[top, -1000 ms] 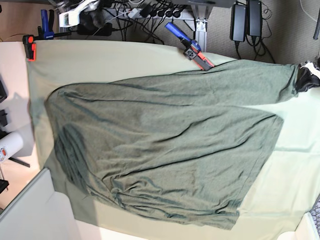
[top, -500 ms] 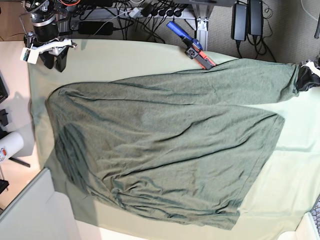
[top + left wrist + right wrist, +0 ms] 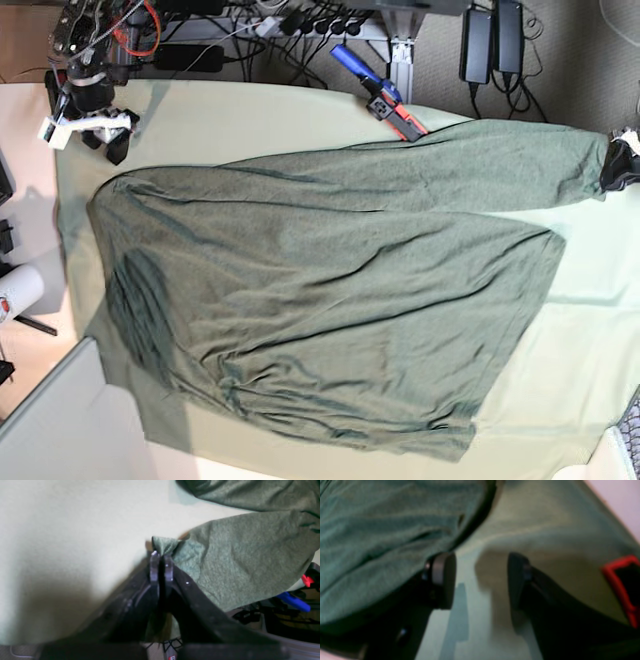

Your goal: Fold the T-shirt properly

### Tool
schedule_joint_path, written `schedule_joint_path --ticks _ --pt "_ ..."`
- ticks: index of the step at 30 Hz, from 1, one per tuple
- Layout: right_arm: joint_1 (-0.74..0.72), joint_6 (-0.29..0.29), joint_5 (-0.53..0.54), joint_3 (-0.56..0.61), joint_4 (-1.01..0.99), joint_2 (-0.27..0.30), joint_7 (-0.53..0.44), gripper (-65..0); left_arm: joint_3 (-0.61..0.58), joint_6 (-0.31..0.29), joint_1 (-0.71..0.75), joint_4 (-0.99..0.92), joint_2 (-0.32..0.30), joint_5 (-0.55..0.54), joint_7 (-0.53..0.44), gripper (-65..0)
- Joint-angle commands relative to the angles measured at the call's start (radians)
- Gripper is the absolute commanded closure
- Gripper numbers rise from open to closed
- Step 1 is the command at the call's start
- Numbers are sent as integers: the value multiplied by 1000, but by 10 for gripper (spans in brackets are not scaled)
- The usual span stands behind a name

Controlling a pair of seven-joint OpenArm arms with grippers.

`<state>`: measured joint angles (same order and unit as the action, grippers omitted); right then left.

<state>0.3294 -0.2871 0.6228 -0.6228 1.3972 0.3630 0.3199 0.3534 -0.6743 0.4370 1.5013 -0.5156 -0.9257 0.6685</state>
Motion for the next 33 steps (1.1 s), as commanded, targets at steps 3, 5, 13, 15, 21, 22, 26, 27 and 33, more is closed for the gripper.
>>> schedule_joint_path --ticks 3,5,13,15,21,22,26,27,33 --pt "-47 -7 10 40 -24 14 -12 -331 8 -24 -2 11 -17 -19 -14 0" --pt "-67 -8 9 69 -32 5 -9 -331 8 -24 -2 11 -17 -21 -13 0" --pt "-93 -8 -13 105 -31 -36 -8 -278 8 -24 -2 11 -17 -21 9 0" --pt "-93 -8 -14 105 -31 -36 -8 -162 8 -24 -2 11 -17 -21 8 0" --pt "-93 -8 -59 105 -31 -35 -8 0 8 -24 -8 13 -21 -21 10 0" --pt "-90 -8 -66 105 -31 -33 -1 0 8 -24 -8 18 -26 -21 11 0" --pt "-72 -8 -63 82 -3 -25 86 0 8 -24 0 96 -65 -70 106 0" --pt "-64 -8 -53 66 13 -25 105 0 8 -24 8 125 -78 -101 131 0" --pt "14 -8 -9 -52 121 -10 137 0 19 -24 34 293 -145 -145 167 0"
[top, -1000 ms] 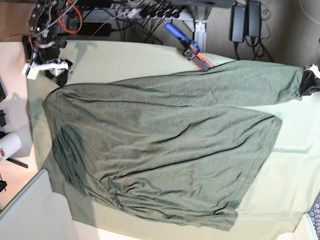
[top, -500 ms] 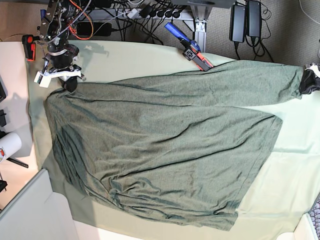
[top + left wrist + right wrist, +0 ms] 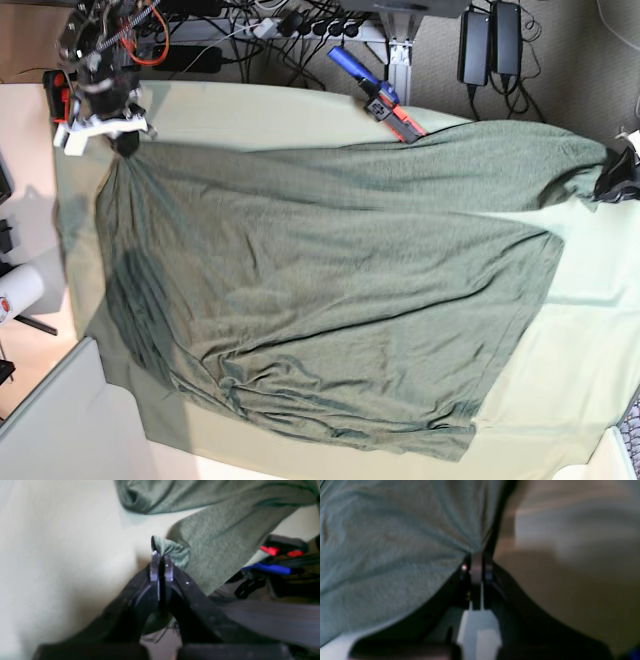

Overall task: Fold the T-shirt properly
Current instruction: 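Drag the held sleeve with the left gripper toward the shirt body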

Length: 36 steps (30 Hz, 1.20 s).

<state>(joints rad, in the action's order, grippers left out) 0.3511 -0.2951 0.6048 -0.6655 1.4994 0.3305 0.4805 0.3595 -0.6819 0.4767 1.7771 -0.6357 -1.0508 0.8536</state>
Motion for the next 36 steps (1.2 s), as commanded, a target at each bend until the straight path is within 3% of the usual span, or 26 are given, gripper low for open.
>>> schedule_joint_path --ticks 1,6,11,19,23,31,36 --pt "5 0 9 -23 31 32 -23 0 16 -16 -5 32 -35 -19 -16 0" --pt "28 0 25 -53 43 98 -24 0 21 -16 -16 51 -77 -60 -11 0" --pt "-3 0 31 -53 43 143 -24 0 21 -16 -72 51 -79 -93 -12 0" --pt "-97 -1 15 -53 41 145 -24 0 5 -16 -220 47 -79 -98 -39 0" --pt "-142 -1 4 -53 41 145 -24 0 -72 -16 -308 17 -76 -27 -100 0" --pt "-215 -3 -25 -51 2 138 -31 0 -314 -16 -538 -145 6 76 -125 0" --pt "-241 -4 -26 -51 -48 134 -40 0 -387 -16 -654 -282 65 91 -130 0"
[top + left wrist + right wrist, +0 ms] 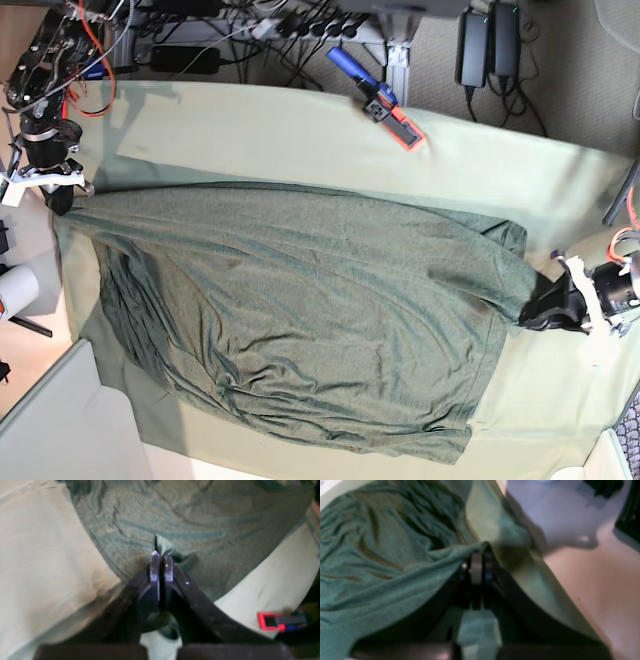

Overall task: Fold the T-shirt properly
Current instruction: 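Drag the held sleeve with the left gripper toward the shirt body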

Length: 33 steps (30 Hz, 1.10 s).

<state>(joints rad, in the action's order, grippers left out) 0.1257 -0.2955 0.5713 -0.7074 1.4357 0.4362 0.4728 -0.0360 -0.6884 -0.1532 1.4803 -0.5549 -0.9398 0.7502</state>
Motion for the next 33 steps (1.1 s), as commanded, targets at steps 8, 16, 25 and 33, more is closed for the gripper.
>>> schedule_joint_path --ticks 8,16,25,33 --pt "-97 -4 -40 -10 -68 29 -50 0 2 -10 -84 -108 60 -21 -27 0" --pt "-137 -4 -41 -10 -135 27 -54 0 2 -10 -79 -110 117 25 -28 0" --pt "-136 -4 -40 -9 -135 21 -53 -38 2 -10 -78 -171 156 180 -27 -378" --pt "-135 -4 -40 -11 -135 -24 -35 -336 18 -10 -72 -142 142 -108 192 -382"
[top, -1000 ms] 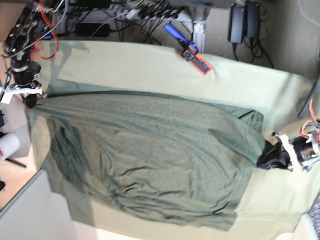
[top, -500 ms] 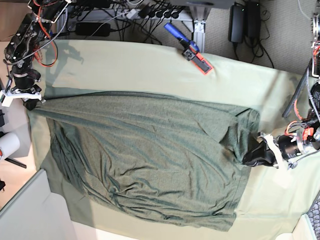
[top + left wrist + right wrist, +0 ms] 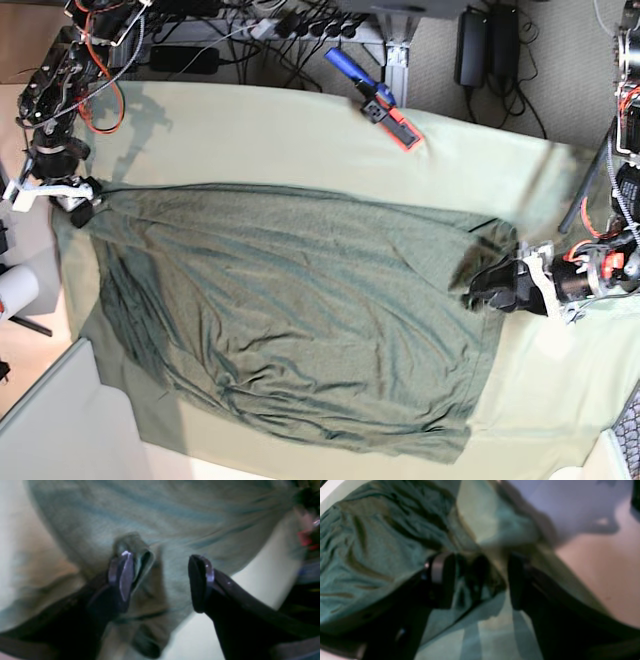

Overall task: Fold the T-shirt properly
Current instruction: 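Drag the held sleeve with the left gripper toward the shirt body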

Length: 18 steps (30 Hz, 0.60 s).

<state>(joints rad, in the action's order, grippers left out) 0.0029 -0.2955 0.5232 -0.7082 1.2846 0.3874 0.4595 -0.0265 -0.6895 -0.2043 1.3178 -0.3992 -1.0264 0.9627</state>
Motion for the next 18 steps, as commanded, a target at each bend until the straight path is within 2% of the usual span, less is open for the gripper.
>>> schedule_joint_path --ticks 1,5,10,15,18 --pt "-11 -4 11 -12 16 21 -5 -336 12 -9 -10 40 -21 -55 -2 -382" --pt "-11 -4 42 -33 17 9 45 -336 43 -9 58 152 -62 -76 6 -382" --pt "-10 -4 45 -70 19 8 54 -336 118 -9 138 209 -98 -92 7 -382" --pt "-8 -3 45 -71 19 2 53 -337 152 -9 225 209 -96 -121 2 -382" --pt "-11 -3 45 -71 18 -20 42 -337 171 -9 256 207 -69 -47 -48 -382"
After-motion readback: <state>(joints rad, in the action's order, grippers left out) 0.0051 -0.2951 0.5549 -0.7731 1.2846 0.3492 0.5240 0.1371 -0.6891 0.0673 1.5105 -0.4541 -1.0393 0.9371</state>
